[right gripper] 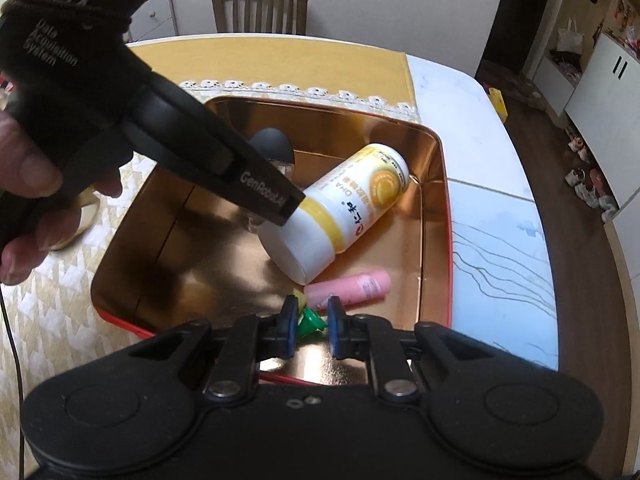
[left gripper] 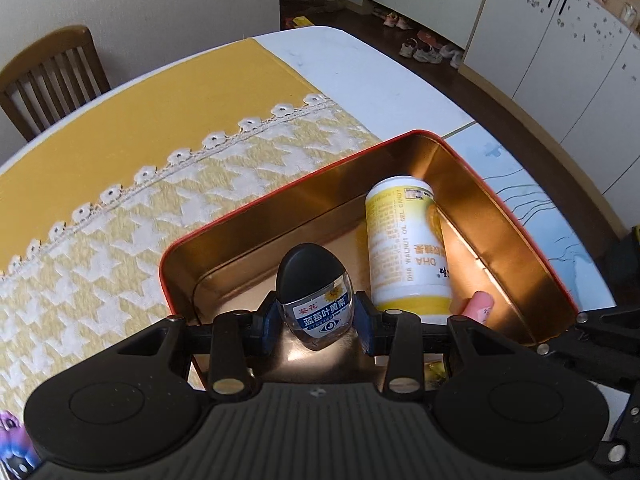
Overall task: Organize rigid objects
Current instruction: 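Lower the eye-drop bottle and green pin into the red tin box and release, then withdraw both tools from the box back toward the remaining objects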
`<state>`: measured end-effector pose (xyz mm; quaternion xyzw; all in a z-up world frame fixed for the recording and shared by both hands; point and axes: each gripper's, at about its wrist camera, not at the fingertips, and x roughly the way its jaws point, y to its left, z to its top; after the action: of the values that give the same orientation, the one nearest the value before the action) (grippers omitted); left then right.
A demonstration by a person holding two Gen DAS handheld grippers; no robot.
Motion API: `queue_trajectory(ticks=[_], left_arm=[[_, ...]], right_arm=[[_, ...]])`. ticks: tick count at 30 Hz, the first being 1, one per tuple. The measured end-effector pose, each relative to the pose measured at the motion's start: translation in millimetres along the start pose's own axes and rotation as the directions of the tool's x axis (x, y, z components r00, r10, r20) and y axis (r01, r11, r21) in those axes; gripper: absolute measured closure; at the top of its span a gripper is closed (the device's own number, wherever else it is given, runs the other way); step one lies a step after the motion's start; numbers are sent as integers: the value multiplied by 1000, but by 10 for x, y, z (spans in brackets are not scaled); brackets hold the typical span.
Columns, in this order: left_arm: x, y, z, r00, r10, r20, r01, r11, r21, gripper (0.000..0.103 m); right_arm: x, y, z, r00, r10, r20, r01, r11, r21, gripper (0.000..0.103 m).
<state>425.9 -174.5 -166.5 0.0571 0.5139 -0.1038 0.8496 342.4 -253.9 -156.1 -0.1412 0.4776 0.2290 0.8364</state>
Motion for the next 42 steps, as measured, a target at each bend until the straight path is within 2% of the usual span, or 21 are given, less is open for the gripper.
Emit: queue_trajectory(ticks=[3, 6, 12, 14, 16, 20, 24, 26, 28, 42], left_arm=[[28, -20, 11, 1000, 21, 0, -21, 1000, 21, 65], [34, -32, 11, 999, 34, -3, -34, 999, 27, 65], [38, -88, -11, 998, 57, -8, -56, 996, 63, 64], [29, -110, -27, 998, 69, -6, -69, 995, 72, 60], [16, -133, -41, 997, 80, -1, -80, 993, 85, 51], [-58, -159, -59, 997, 77, 24, -79, 992, 101, 48], [-184, -170, -89, 996, 78, 52, -84, 991, 107, 46], [-259, -170, -111, 995, 78, 69, -85, 991, 106, 45], [-332, -166, -137, 994, 78, 82, -87, 991, 107, 44], [-1013, -109, -443, 979, 44, 200, -63, 994, 91, 43]], right_arm=[[24, -39, 12, 1000, 27, 2, -27, 999, 23, 88], [30, -52, 22, 1000, 15, 4, -15, 999, 28, 83], [19, -55, 7, 1000, 23, 8, -24, 999, 46, 80], [-3, -55, 3, 1000, 23, 15, -23, 998, 52, 78], [-19, -73, 0, 999, 28, 22, -29, 998, 61, 70], [-30, -98, 2, 999, 21, 33, -23, 997, 73, 67], [-83, -128, 8, 998, 25, 51, -30, 994, 106, 64], [-115, -152, 13, 998, 28, 60, -35, 993, 117, 60], [-152, -160, 16, 997, 23, 71, -32, 991, 130, 52], [-560, 33, -40, 987, 11, 159, -35, 988, 148, 37]])
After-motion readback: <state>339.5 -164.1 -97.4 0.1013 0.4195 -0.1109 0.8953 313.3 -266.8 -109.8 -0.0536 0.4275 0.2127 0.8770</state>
